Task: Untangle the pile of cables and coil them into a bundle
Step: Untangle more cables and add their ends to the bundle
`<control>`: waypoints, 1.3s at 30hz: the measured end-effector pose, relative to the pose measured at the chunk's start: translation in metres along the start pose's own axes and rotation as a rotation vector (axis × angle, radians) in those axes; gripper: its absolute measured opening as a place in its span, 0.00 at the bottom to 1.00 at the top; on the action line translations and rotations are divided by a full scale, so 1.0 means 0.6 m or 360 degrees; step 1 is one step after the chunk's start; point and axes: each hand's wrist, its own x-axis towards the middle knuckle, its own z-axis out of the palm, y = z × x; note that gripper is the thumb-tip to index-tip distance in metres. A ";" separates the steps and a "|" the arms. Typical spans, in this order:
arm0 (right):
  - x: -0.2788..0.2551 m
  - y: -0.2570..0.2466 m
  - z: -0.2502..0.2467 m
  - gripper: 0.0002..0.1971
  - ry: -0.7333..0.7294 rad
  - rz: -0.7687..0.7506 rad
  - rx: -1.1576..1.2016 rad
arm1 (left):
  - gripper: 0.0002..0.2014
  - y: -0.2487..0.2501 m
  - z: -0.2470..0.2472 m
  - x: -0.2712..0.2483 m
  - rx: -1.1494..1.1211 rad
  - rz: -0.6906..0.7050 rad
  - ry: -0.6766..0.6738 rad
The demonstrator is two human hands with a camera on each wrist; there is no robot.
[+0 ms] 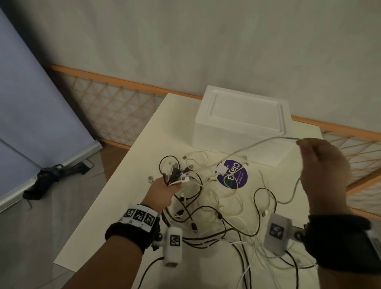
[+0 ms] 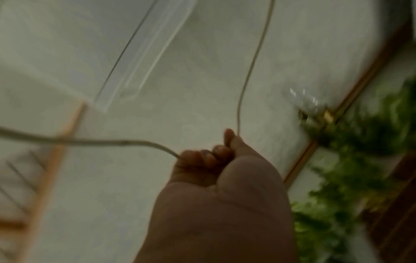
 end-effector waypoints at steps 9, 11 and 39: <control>-0.106 -0.068 0.138 0.33 -0.0887 -0.0900 -0.0849 | 0.03 0.067 0.026 -0.032 0.0049 0.0292 -0.0271; -0.115 -0.073 0.154 0.22 -0.1182 -0.0723 -0.0806 | 0.06 0.072 0.022 -0.037 -0.0061 0.0294 -0.0316; -0.123 0.011 0.072 0.12 -0.1054 0.0064 -0.0153 | 0.15 0.035 0.022 0.048 -0.1366 -0.0747 -0.0346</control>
